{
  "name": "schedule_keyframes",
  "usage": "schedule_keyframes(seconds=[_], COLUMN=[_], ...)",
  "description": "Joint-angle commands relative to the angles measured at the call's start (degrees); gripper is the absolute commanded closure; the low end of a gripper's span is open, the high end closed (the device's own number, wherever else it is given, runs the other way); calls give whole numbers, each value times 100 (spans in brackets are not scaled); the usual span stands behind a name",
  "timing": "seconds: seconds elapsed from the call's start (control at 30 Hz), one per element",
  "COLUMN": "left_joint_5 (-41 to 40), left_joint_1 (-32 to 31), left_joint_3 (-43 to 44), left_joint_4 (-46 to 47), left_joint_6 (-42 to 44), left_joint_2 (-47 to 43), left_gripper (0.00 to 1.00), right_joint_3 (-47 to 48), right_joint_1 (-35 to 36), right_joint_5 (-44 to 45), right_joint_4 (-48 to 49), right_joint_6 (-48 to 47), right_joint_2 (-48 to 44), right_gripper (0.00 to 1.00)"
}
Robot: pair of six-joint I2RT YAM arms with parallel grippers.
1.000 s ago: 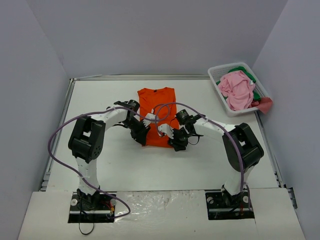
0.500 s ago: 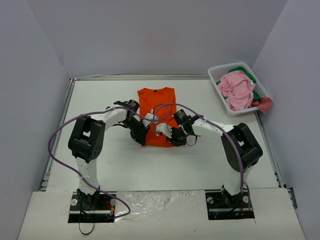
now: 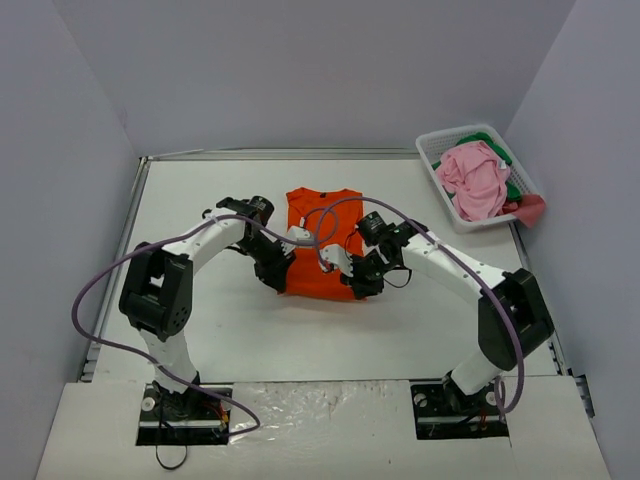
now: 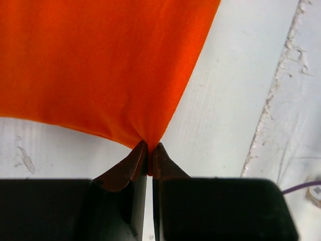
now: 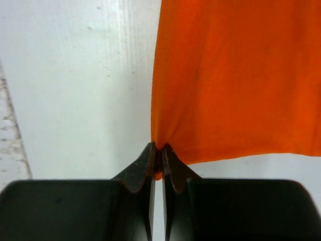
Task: Fold and stack the t-shirts
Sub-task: Grab one side of the 2/3 rectangular tshirt with both arms, then fold the long partially folded tshirt into a neat square
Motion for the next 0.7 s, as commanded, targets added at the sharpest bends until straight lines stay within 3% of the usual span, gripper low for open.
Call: schedule_keyframes(seconds=[0.0,0.3,0.67], left_joint_5=[15,-144,-354], left_joint_1=[-66,-435,-523], left_joint_3=[-80,-467,86], left_joint_4=[-927,-1323,-1596], left_joint_6=[583,637,531], left_joint_2=[-442,-1233,-1594], left_gripper=[98,98,98], right_joint_3=[18,158,518], right_joint_1=[-3,-258,-337], right_joint_5=[-330,-717,-743], right_joint_4=[-1035,-1765,-1959], right_joint_6=[-116,-380,-345], right_joint_2=[-571,-1090,-1020], right_gripper=[100,100,100])
